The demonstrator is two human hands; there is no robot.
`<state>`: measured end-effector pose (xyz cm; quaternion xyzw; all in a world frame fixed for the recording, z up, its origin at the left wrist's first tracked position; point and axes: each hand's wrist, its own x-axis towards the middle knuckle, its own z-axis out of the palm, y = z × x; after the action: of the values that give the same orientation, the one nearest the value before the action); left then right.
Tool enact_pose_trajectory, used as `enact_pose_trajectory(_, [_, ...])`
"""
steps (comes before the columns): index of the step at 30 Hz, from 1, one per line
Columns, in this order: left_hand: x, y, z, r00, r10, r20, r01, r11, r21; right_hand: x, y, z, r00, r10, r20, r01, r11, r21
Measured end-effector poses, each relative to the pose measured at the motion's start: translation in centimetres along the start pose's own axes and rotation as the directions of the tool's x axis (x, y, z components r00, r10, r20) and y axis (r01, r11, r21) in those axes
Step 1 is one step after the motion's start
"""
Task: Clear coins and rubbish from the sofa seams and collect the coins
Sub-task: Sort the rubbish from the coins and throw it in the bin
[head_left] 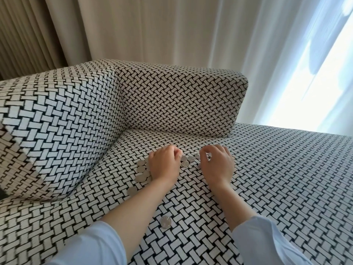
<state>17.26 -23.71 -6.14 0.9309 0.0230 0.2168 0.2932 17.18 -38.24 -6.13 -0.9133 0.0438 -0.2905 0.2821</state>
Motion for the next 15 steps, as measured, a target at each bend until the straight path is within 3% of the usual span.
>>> enact_pose_trajectory(15, [-0.7,-0.8,1.3,0.994,0.109,0.011,-0.109,0.990,0.093,1.8,0.6,2.3,0.962,0.052,0.269,-0.017,0.991,-0.132])
